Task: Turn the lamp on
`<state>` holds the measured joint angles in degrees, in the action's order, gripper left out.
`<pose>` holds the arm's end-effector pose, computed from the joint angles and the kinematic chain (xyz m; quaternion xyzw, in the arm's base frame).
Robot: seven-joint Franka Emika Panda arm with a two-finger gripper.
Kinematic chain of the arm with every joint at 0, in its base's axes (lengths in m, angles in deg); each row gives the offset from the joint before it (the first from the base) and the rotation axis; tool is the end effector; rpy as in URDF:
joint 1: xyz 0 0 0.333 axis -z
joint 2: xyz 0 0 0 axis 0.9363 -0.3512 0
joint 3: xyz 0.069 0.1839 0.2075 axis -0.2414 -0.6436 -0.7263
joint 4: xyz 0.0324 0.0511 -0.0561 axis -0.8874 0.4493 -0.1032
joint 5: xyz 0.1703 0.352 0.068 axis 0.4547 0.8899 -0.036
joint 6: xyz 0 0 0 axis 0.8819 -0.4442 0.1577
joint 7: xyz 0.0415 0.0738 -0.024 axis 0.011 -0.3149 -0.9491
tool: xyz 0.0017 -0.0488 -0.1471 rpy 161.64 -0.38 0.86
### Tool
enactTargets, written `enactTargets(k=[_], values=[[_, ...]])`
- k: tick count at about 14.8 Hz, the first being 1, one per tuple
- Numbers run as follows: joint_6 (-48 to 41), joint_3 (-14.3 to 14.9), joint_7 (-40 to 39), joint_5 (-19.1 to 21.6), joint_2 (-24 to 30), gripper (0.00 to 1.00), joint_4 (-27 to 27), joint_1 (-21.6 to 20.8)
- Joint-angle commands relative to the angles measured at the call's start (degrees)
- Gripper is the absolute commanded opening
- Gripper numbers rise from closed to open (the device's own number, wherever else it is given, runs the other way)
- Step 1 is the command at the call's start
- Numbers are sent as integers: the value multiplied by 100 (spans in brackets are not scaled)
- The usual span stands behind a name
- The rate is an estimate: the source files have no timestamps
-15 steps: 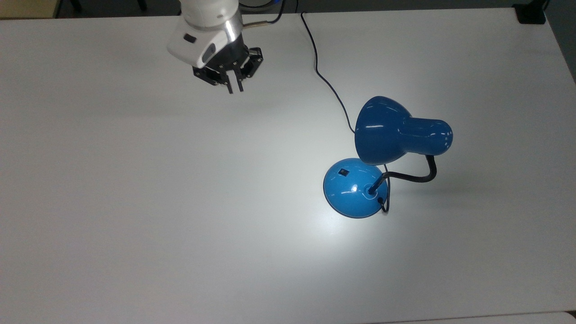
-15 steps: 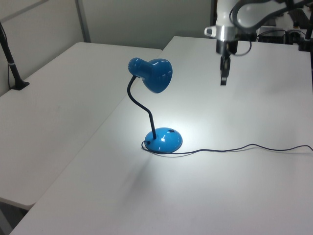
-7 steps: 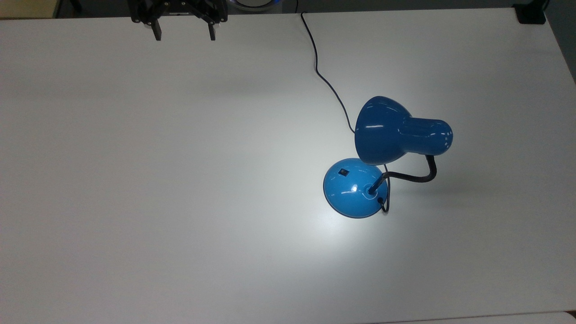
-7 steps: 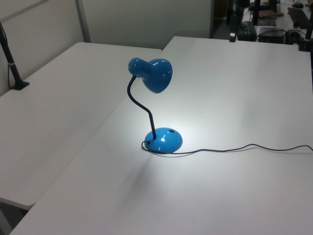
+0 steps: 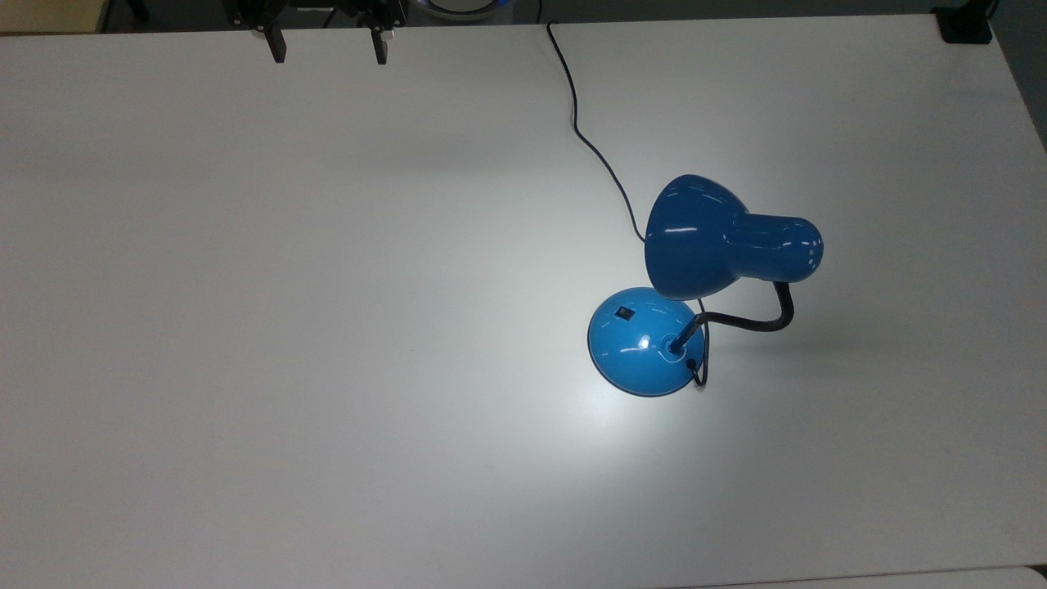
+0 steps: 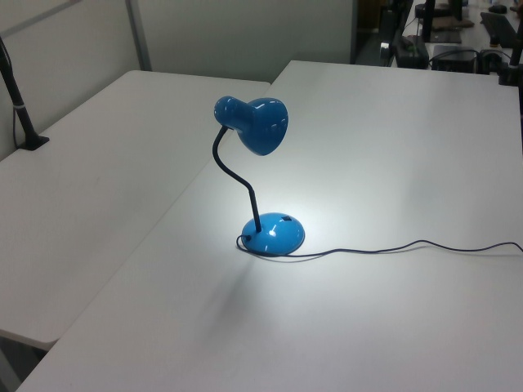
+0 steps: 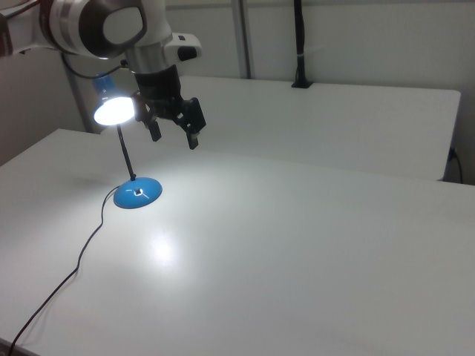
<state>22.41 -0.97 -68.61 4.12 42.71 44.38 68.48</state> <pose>0.5751 -0.0649 0.5246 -0.9992 -0.0054 -0.0390 0.0028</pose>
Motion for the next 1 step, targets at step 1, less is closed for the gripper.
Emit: enactTargets(k=[1], values=[[-143,25,92,114,10,100,-64,-10]])
